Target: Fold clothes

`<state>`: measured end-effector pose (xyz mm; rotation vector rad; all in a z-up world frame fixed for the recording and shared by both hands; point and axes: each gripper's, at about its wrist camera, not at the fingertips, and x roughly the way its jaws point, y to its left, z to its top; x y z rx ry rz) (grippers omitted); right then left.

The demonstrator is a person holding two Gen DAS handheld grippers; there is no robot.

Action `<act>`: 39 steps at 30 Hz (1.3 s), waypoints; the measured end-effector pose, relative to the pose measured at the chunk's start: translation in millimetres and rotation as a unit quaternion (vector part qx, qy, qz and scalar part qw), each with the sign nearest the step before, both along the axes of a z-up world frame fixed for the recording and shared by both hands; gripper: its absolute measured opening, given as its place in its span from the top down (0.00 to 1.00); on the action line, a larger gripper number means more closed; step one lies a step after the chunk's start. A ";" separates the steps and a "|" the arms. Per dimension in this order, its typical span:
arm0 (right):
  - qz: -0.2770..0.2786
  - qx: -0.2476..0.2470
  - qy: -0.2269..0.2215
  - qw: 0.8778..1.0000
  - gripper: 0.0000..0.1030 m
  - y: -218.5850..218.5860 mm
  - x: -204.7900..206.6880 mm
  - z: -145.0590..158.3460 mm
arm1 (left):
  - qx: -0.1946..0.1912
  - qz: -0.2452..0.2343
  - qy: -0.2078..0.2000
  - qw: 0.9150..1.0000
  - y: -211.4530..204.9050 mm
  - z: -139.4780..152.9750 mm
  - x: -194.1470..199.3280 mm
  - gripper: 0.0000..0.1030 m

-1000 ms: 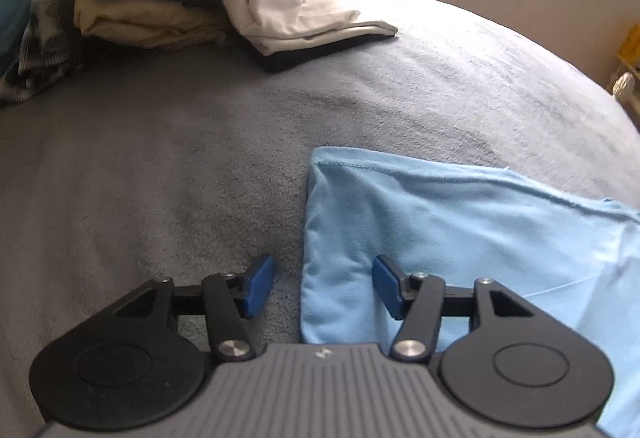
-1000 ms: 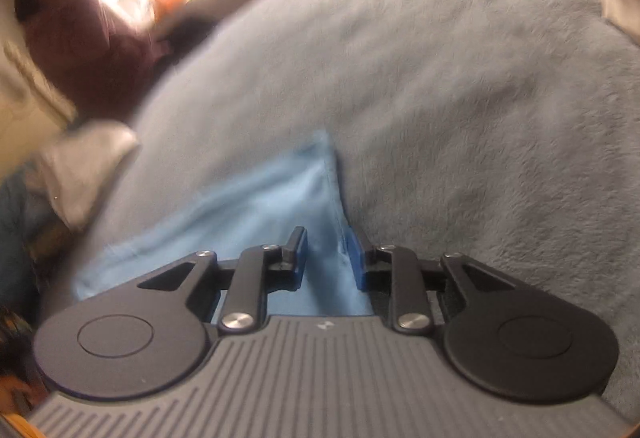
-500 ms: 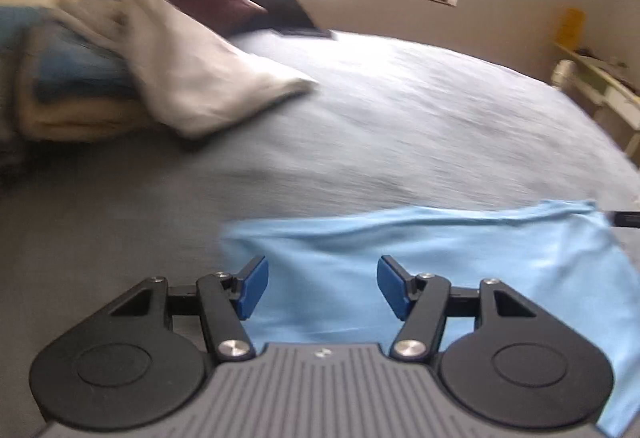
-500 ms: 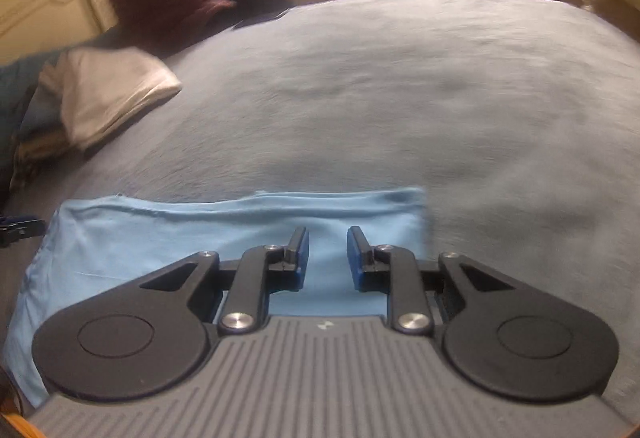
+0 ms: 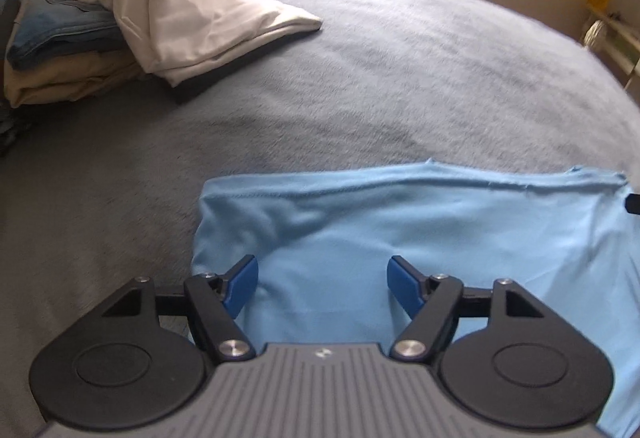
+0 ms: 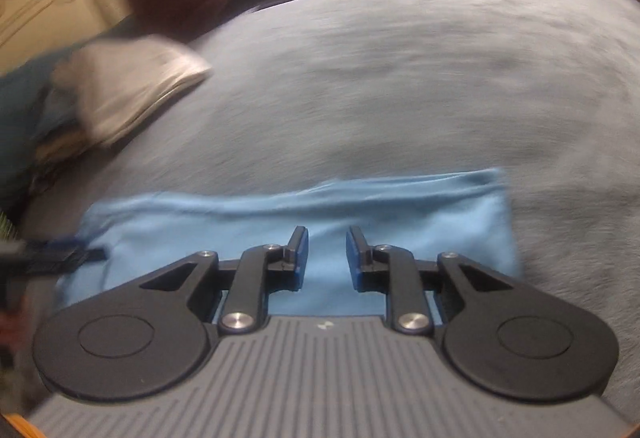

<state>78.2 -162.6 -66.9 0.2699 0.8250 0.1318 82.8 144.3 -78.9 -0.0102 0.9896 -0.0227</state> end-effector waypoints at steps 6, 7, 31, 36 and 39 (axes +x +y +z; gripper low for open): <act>0.093 -0.067 -0.014 0.993 0.79 68.0 -7.3 3.0 | 0.032 -0.004 0.013 0.999 -13.7 6.9 -11.6 0.24; 0.098 -0.078 -0.014 0.992 0.79 74.6 -4.6 0.2 | 0.037 -0.007 0.014 0.999 -15.8 7.8 -13.6 0.24; 0.336 -0.114 -0.067 0.932 0.76 163.6 -77.0 -4.6 | 0.110 -0.024 0.023 0.993 -29.3 -3.4 -27.3 0.16; 0.415 -0.098 -0.076 0.901 0.76 189.0 -86.0 -9.9 | 0.113 -0.024 0.023 0.993 -30.3 -5.5 -27.4 0.15; 0.428 -0.115 -0.047 0.895 0.77 200.4 -84.2 -28.2 | 0.112 -0.023 0.024 0.993 -29.5 -6.2 -27.5 0.15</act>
